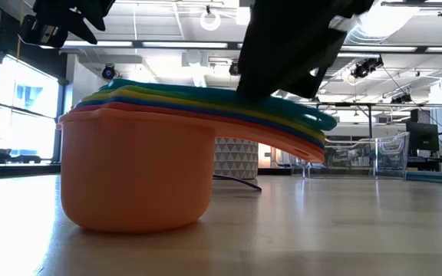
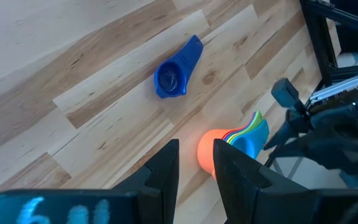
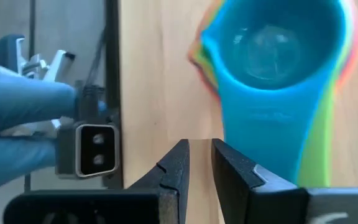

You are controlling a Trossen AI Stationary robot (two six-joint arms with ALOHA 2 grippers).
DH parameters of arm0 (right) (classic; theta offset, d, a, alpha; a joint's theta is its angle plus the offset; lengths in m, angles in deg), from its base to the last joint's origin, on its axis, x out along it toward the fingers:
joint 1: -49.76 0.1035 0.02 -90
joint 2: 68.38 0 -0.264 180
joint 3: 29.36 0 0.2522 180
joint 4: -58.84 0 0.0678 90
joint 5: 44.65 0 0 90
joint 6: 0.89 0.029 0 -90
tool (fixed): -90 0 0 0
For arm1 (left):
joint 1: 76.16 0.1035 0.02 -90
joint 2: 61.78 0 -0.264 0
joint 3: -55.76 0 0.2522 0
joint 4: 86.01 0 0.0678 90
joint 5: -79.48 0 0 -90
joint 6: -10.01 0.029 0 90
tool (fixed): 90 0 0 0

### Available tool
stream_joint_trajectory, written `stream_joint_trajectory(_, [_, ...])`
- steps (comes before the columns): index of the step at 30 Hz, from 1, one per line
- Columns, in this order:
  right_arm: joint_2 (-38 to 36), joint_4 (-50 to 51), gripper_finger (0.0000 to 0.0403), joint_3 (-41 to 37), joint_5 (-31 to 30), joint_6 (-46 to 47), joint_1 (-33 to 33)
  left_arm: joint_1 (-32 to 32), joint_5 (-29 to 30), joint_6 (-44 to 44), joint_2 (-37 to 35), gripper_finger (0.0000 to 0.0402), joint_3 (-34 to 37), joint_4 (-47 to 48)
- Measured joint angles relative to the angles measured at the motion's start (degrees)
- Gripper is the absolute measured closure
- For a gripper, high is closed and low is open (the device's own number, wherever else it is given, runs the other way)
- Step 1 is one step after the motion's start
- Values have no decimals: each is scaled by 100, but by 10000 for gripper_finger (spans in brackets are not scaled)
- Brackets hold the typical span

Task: Nest measuring cups in basket
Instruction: Stack the light blue measuring cup on top of the green measuring cup, then stack the violet measuring cup on top of the light blue measuring cup

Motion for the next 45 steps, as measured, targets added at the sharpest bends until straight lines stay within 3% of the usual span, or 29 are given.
stream_joint_trajectory(7, [2,213,344,0,-166,382,-64,-2,0,0,-2,312,0,0])
stream_joint_trajectory(12, [4,222,344,76,156,264,-82,-2,-26,41,0,312,0,2])
stream_joint_trajectory(16, [2,416,344,403,165,-159,-101,-2,-24,97,0,312,0,2])
stream_joint_trajectory(24, [-4,1068,344,1044,-471,-1302,-533,0,-22,240,0,312,0,2])
stream_joint_trajectory(36, [177,799,344,1028,-371,-3244,-1481,2,386,603,-2,312,-1,24])
stream_joint_trajectory(45, [607,769,344,1027,-142,-3990,-1833,2,747,596,0,312,-4,82])
